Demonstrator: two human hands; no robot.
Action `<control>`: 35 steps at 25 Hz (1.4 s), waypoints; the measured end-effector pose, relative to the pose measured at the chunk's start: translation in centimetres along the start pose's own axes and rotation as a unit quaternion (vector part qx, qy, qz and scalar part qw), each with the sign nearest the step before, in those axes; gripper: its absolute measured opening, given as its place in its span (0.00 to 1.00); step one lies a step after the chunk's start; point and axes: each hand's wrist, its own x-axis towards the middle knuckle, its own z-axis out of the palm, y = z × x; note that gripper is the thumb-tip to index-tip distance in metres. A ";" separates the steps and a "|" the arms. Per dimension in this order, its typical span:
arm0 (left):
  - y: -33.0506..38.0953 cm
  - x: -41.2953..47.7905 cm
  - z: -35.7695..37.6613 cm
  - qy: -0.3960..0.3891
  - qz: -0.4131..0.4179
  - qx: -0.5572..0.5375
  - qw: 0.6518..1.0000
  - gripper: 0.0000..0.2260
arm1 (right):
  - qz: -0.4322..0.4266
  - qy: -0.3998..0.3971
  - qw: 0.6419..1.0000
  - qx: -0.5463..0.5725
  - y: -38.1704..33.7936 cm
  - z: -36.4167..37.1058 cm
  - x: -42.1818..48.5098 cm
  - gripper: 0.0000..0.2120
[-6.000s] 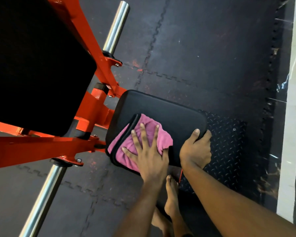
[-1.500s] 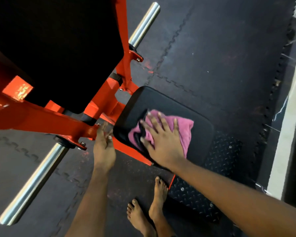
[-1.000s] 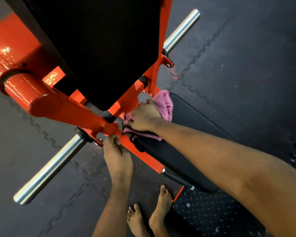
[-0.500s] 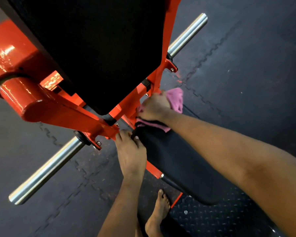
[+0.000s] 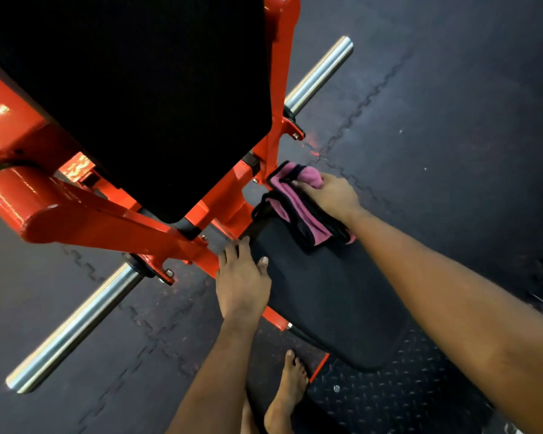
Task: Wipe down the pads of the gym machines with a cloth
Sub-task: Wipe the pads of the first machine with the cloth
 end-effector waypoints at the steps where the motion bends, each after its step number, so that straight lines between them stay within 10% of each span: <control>1: -0.1 0.1 -0.1 -0.005 0.003 0.005 1.000 0.25 | 0.025 -0.005 1.000 0.012 1.5 -0.5 -0.7 0.28; 6: 0.3 0.1 -0.3 -0.023 0.023 0.082 0.996 0.25 | 0.128 -0.071 0.989 -0.006 5.9 -3.8 -4.7 0.31; 10: 0.6 -0.3 -0.1 -0.023 0.023 0.112 0.993 0.24 | 0.026 -0.065 0.995 -0.077 -2.2 -0.5 -3.8 0.50; 15: 1.0 -0.5 0.5 -0.012 0.025 0.174 0.984 0.24 | -0.019 -0.057 0.994 -0.094 -5.2 0.1 0.5 0.26; 19: 1.1 -0.8 0.7 -0.029 0.024 0.171 0.985 0.24 | 0.030 -0.089 0.996 -0.001 -1.0 -1.5 -0.1 0.40; 28: 1.2 -0.7 0.1 -0.042 0.039 0.187 0.981 0.24 | 0.124 -0.086 0.985 0.081 9.8 -4.4 -8.0 0.27; 35: 0.5 -0.5 1.0 -0.041 0.052 0.223 0.972 0.23 | 0.035 -0.047 0.998 -0.006 1.5 -2.5 -2.4 0.31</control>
